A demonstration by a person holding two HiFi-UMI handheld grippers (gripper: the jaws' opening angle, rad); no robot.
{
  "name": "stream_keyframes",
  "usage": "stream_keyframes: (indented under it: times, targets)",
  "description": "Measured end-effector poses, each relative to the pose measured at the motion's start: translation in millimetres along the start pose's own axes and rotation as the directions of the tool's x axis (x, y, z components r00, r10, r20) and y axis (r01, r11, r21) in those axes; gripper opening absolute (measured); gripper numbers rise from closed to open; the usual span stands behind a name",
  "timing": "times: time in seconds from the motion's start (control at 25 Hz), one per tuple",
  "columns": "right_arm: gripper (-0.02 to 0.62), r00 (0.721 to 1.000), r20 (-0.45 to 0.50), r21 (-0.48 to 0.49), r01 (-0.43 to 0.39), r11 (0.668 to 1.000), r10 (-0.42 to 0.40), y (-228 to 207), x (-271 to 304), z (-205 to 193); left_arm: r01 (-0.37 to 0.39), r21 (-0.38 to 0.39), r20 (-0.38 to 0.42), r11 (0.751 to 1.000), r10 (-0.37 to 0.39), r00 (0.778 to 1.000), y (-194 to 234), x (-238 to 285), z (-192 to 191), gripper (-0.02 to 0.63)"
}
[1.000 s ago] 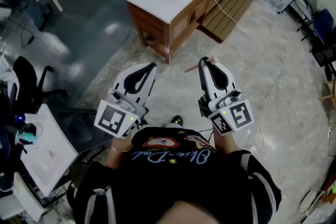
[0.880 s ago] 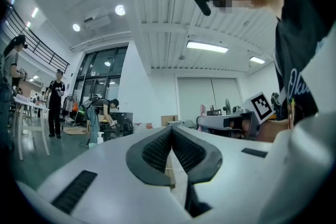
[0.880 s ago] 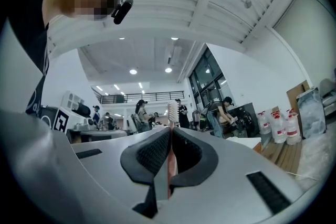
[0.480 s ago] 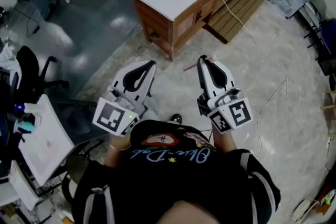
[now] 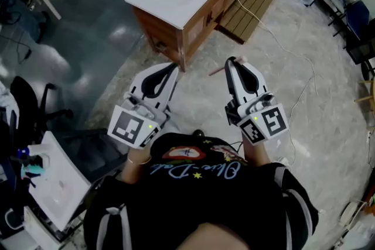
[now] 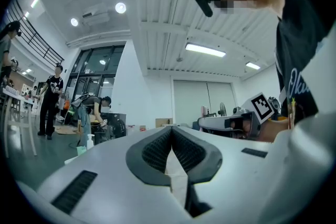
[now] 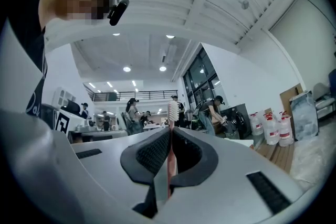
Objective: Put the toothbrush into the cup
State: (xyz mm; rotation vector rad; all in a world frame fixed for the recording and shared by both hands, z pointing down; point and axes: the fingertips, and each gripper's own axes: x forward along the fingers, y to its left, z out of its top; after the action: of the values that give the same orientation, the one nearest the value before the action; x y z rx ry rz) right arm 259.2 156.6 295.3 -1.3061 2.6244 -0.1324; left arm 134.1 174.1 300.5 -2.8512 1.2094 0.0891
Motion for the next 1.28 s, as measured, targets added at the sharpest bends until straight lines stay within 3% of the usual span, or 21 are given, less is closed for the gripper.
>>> stream_keyframes:
  times: [0.48,1.0,1.28]
  targets:
    - [0.005,0.999,0.008,-0.042,0.042,0.998,-0.042,0,103,0,0.015,-0.025,0.029,1.000,-0.015,0.999,111,14,-2,-0.002]
    - [0.005,1.000,-0.023,-0.039,0.013,0.999,-0.014,34,228,-28,-0.068,-0.055,0.012,0.996,0.069,0.998,243,-20,-16,-0.002]
    - [0.005,0.999,-0.035,-0.031,-0.010,0.999,0.009,59,266,-44,-0.097,-0.085,0.001,0.992,0.097,0.995,285,-38,-28,-0.002]
